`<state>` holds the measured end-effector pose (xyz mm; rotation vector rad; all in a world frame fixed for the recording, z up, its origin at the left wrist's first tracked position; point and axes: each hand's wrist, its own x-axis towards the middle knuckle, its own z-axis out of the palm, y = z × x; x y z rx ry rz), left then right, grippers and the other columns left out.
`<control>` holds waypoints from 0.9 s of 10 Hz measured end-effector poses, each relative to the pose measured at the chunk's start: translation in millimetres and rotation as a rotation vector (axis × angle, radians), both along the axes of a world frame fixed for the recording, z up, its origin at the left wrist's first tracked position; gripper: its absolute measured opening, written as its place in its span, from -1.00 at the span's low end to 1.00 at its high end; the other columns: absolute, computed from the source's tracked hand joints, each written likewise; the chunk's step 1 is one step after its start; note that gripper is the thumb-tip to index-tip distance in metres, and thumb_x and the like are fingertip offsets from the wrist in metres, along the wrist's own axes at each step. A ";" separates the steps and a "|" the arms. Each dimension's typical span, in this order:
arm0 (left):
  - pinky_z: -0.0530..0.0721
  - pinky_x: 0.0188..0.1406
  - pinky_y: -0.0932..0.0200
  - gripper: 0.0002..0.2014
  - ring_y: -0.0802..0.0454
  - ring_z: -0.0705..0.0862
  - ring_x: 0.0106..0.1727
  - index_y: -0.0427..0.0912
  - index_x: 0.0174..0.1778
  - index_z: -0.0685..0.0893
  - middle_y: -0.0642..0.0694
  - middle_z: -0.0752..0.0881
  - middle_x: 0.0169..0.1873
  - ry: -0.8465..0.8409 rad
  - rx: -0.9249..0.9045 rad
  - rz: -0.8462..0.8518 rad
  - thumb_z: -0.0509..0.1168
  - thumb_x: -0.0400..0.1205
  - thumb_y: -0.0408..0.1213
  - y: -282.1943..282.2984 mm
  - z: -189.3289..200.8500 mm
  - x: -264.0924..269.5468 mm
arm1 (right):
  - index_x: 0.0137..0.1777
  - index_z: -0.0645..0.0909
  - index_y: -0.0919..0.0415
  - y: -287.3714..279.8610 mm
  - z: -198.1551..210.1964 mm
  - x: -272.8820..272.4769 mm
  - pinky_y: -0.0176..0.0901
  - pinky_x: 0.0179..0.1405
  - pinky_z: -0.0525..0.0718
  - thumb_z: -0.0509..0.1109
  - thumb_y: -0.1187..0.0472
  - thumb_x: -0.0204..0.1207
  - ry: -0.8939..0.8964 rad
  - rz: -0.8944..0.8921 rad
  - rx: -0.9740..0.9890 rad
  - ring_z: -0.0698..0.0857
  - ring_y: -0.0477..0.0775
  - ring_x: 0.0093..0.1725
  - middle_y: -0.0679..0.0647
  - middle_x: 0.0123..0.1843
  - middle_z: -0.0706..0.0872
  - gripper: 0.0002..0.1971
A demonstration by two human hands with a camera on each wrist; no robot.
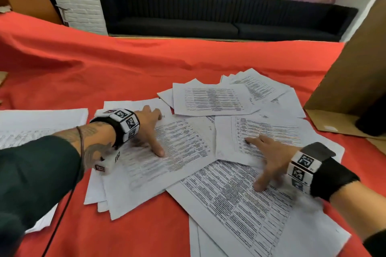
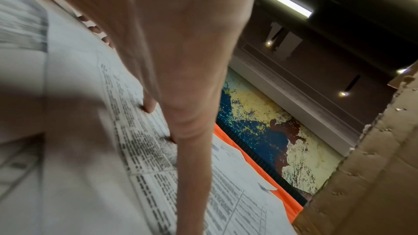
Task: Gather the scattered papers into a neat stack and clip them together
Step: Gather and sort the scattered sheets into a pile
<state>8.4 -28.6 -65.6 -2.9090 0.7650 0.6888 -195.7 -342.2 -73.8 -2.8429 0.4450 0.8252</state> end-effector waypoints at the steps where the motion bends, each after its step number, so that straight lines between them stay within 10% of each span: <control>1: 0.72 0.16 0.04 -0.07 -0.01 0.70 0.09 -0.02 0.21 0.63 0.01 0.74 0.12 0.065 -0.181 -0.027 0.74 -0.01 0.34 -14.4 -2.5 -10.6 | 0.73 -0.16 -0.35 0.4 -4.2 5.0 0.46 0.64 0.34 0.43 -0.65 -0.82 -0.016 0.020 -0.005 0.18 0.37 0.76 0.01 0.84 -0.05 0.83; 2: 0.74 -0.03 0.17 -0.34 0.10 0.75 -0.17 -0.05 -0.03 0.84 0.14 0.84 -0.17 0.188 -0.237 -0.133 0.70 0.13 0.34 -31.9 -2.0 -35.5 | 0.74 -0.13 -0.36 2.7 -4.2 11.1 0.45 0.67 0.30 0.48 -0.60 -0.80 -0.028 0.028 0.020 0.13 0.36 0.78 0.00 0.84 -0.10 0.81; 3: 0.82 0.07 -0.06 -0.38 -0.02 0.82 -0.11 -0.11 -0.06 0.82 0.07 0.87 -0.15 0.210 -0.258 -0.162 0.68 0.21 0.32 -49.6 -7.5 -53.8 | 0.74 -0.05 -0.35 4.8 -1.0 14.0 0.37 0.67 0.33 0.77 -0.41 -0.44 -0.053 0.056 0.019 0.18 0.28 0.77 -0.05 0.83 -0.01 0.64; 4: 0.57 -0.31 0.10 -0.48 -0.02 0.61 -0.31 -0.18 -0.16 0.64 -0.02 0.69 -0.30 0.149 -0.269 -0.132 0.63 0.40 0.21 -64.0 -6.5 -57.0 | 0.68 0.17 -0.38 -9.0 6.8 21.6 0.28 0.63 0.41 0.87 -0.08 -0.07 -0.057 0.086 0.117 0.33 0.11 0.68 -0.21 0.70 0.25 0.31; 5: 0.68 -0.19 0.04 -0.59 -0.06 0.74 -0.22 -0.21 -0.10 0.73 -0.03 0.80 -0.22 0.121 -0.345 -0.092 0.60 0.50 0.10 -68.5 -1.0 -48.5 | 0.44 0.50 -0.45 -40.4 28.4 33.2 0.27 0.51 0.58 0.82 0.18 0.06 -0.139 -0.044 0.439 0.52 0.09 0.55 -0.21 0.58 0.48 -0.03; 6: 0.76 0.01 -0.01 -0.67 -0.13 0.80 -0.07 -0.12 0.00 0.78 -0.04 0.84 -0.12 0.060 -0.341 -0.076 0.58 0.53 0.04 -67.6 -0.6 -34.4 | 0.45 0.63 -0.02 -78.2 39.3 54.3 0.04 0.42 0.57 0.69 0.35 0.35 -0.406 -0.194 0.367 0.61 0.07 0.42 0.01 0.44 0.63 -0.34; 9: 0.67 -0.26 0.16 -0.72 0.01 0.75 -0.28 -0.11 -0.14 0.80 -0.03 0.83 -0.24 0.003 -0.148 0.110 0.62 0.47 0.01 -5.6 2.4 23.9 | 0.61 0.35 0.12 -130.2 -10.5 92.8 0.11 0.39 0.55 0.81 -0.14 0.15 -0.341 -0.564 0.006 0.53 0.37 0.48 0.30 0.57 0.46 0.07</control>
